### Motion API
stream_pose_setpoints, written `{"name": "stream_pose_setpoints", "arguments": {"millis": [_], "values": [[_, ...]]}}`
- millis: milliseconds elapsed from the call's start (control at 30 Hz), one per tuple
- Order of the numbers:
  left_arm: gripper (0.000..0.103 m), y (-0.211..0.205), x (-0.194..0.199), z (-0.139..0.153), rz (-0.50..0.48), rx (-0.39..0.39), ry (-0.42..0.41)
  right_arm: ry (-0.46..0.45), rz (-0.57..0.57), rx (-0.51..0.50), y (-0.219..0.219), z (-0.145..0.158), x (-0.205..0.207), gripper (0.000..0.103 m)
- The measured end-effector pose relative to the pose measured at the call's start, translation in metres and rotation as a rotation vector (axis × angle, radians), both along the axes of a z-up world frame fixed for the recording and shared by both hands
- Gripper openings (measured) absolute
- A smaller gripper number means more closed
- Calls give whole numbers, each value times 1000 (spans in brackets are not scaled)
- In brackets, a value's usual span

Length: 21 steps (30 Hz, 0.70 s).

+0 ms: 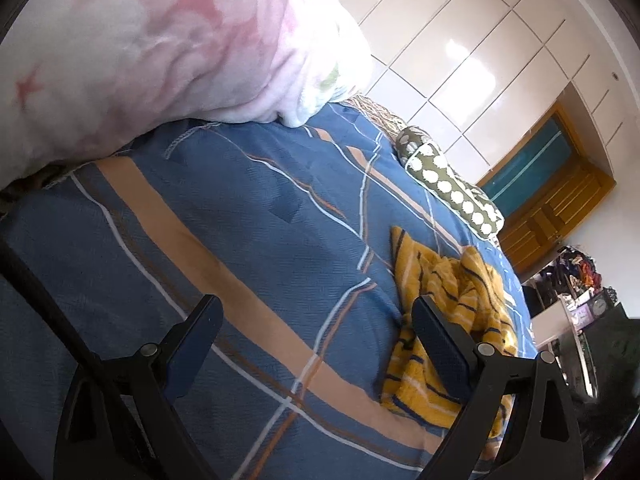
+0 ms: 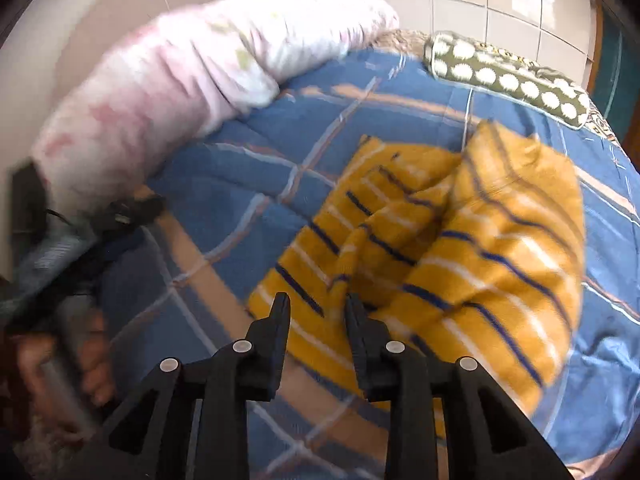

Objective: Fold small clothes

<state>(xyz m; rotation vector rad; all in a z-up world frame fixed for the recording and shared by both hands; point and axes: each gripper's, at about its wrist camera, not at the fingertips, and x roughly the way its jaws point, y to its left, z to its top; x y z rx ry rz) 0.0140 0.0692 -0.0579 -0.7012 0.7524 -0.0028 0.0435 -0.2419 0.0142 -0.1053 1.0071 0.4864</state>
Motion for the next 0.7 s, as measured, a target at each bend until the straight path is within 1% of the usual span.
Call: {"name": "stream_pose_setpoints", "arguments": {"millis": [33,67,100,133,167,267,333,400,433,467,500,533,567,633,700], "values": [[94,-3,2,0,-7,-1,-1,-30,-32,7,-10,11,3,36],[94,-5,3,1,-14,-1,-2,-50,-61,11,-16,17,7,44],[94,-8,4,0,-22,0,-2,-70,-102,7,-23,23,15,51],[94,-11,6,0,-30,0,-2,-82,-152,-13,-30,25,25,63],[94,-15,8,0,-42,1,-1,-86,-197,-38,-34,23,37,69],[94,-24,13,-1,-72,12,2,-29,-261,-118,-31,2,77,69],[94,-28,13,-2,-93,19,2,-16,-295,-182,-24,-14,95,69],[94,-29,13,-2,-105,27,0,31,-309,-242,-14,-34,105,69],[94,-29,12,-2,-107,26,-1,56,-306,-260,-11,-43,106,64],[94,-28,12,-2,-108,23,-2,58,-291,-303,-6,-52,106,43],[94,-25,11,-2,-104,16,-3,43,-279,-352,-2,-58,105,35],[94,-23,10,-2,-99,7,-3,31,-264,-379,2,-61,106,30],[94,-20,9,-3,-92,-8,-2,24,-261,-393,3,-61,107,22],[94,-13,9,-5,-84,-36,3,30,-276,-397,-1,-57,109,14],[94,-9,8,-7,-78,-55,7,14,-303,-364,-6,-42,109,12]]}}
